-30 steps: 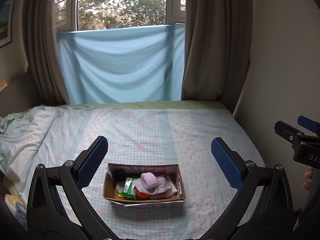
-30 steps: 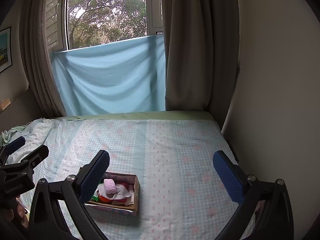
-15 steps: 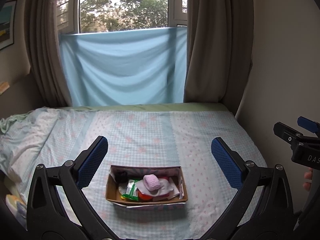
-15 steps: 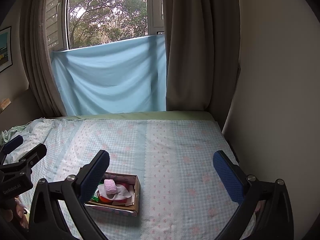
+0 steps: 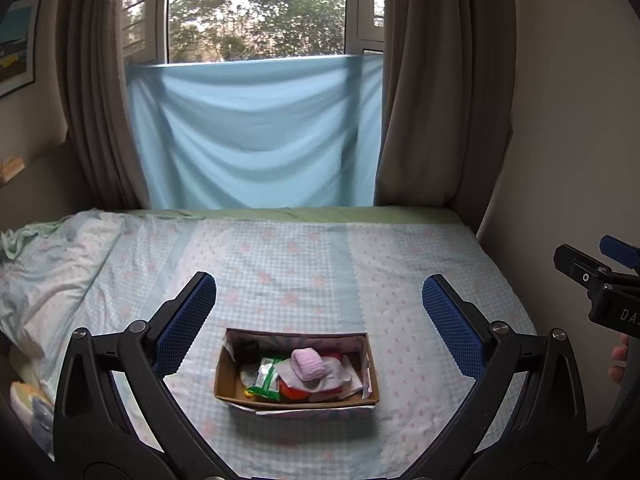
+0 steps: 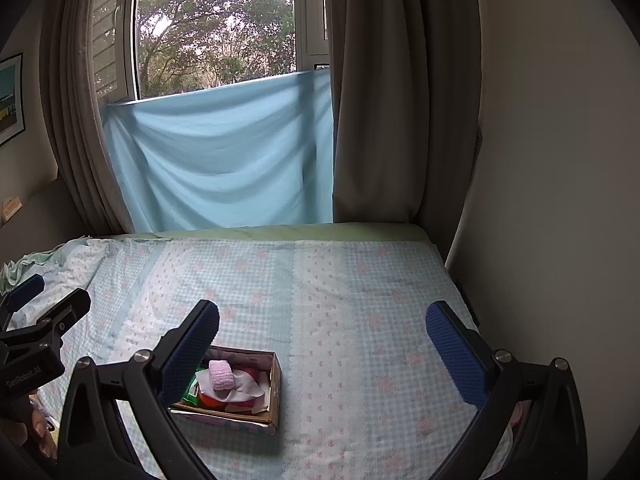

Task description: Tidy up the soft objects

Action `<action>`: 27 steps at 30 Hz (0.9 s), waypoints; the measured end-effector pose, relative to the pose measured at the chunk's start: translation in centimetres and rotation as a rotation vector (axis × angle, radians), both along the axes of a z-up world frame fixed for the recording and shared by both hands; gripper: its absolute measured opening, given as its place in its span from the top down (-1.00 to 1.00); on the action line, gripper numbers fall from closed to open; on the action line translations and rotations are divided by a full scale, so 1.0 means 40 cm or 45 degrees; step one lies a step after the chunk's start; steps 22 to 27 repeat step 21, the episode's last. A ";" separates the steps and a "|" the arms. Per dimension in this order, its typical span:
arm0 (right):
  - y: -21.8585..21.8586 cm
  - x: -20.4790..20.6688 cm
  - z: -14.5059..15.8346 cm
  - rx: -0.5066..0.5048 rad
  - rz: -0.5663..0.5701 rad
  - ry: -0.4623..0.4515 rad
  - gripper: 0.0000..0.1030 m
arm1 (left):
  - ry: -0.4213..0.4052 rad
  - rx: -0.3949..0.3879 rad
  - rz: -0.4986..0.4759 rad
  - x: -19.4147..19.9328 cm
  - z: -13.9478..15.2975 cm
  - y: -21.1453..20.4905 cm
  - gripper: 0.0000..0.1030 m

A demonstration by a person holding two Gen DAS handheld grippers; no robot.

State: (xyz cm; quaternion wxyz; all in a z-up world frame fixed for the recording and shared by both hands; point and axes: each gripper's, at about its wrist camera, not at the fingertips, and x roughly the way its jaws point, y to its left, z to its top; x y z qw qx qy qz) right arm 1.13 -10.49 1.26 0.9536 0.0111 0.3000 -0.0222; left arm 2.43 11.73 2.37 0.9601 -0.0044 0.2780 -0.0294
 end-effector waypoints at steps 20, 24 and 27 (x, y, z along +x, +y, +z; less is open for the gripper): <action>0.010 0.030 -0.013 0.004 0.010 0.039 -1.00 | 0.002 0.008 0.053 0.027 -0.015 0.019 -1.00; 0.010 0.034 -0.017 0.005 0.011 0.047 -1.00 | 0.004 0.008 0.054 0.030 -0.016 0.020 -1.00; 0.010 0.034 -0.017 0.005 0.011 0.047 -1.00 | 0.004 0.008 0.054 0.030 -0.016 0.020 -1.00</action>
